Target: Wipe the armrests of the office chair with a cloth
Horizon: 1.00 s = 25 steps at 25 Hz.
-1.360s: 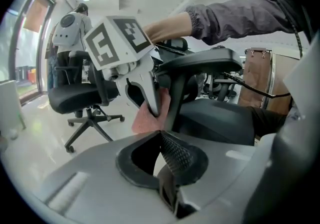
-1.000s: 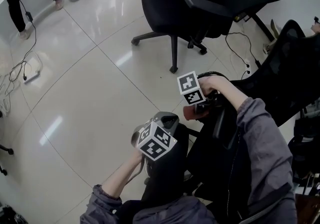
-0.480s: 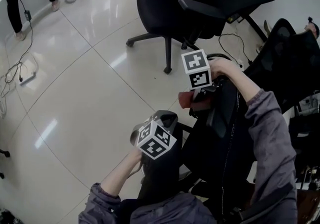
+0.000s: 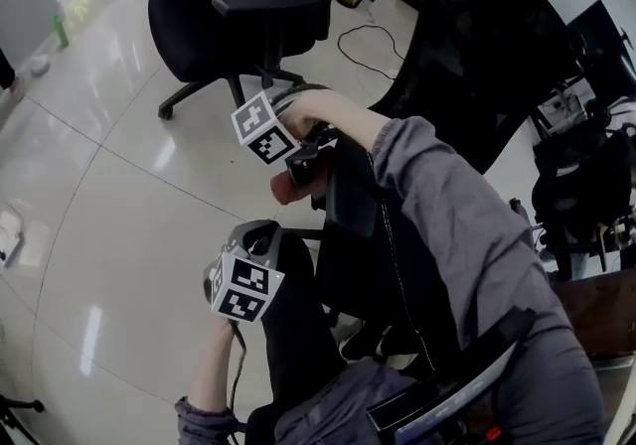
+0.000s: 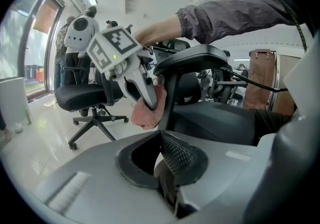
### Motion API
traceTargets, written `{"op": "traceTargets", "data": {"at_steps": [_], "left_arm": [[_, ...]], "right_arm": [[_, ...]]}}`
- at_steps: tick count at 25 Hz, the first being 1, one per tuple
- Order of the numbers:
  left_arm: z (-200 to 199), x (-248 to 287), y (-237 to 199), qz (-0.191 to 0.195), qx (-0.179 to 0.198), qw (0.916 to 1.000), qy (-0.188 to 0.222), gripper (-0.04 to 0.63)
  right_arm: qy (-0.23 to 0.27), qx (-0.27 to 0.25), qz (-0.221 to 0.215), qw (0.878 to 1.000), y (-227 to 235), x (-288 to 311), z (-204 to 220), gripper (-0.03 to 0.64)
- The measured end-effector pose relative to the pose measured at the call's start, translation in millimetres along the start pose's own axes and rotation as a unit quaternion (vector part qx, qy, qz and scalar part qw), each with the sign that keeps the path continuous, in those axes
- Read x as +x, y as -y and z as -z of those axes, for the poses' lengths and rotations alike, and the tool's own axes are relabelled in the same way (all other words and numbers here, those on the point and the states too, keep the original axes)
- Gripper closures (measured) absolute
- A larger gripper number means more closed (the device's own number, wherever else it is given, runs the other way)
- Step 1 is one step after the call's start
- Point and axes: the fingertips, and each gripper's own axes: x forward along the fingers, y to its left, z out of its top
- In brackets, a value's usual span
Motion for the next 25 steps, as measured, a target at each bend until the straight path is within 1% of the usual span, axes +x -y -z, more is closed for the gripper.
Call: {"op": "traceTargets", "data": {"at_steps": [4,10,14,17,21,23,25], "left_arm": [[3.3,-2.1,-2.0,-0.004,0.005,1.0000,-0.005,0.578],[9.2,-5.8,-4.4,-0.008,0.007,0.9999,-0.013,0.578],[9.6,-5.0,-4.5,-0.008,0.009,0.9998,-0.016,0.578],[5.9,-1.0,0.2,-0.005,0.015,0.9997,-0.016,0.578],[-6.6,-1.6,9.8,0.002,0.036,0.9992,-0.014,0.578],[-12.4,-4.4,14.6,0.002,0.048,0.9988,-0.015,0.578],[-19.8,-8.1,21.6,0.000,0.062,0.9980,-0.014,0.578]], "right_arm": [[-0.041,0.010,-0.003,0.999,15.3,21.6,2.8,0.571],[-0.056,0.015,-0.012,0.998,27.8,41.3,-4.9,0.571],[-0.055,0.016,0.000,0.998,29.2,33.4,-1.7,0.572],[-0.031,0.013,0.013,0.999,22.7,9.6,-4.6,0.571],[0.001,0.009,0.041,0.999,7.3,-23.6,-3.5,0.571],[0.043,0.000,0.063,0.997,-2.6,-40.9,-7.5,0.571],[0.111,-0.004,0.088,0.990,-13.7,-60.0,-10.5,0.571]]}}
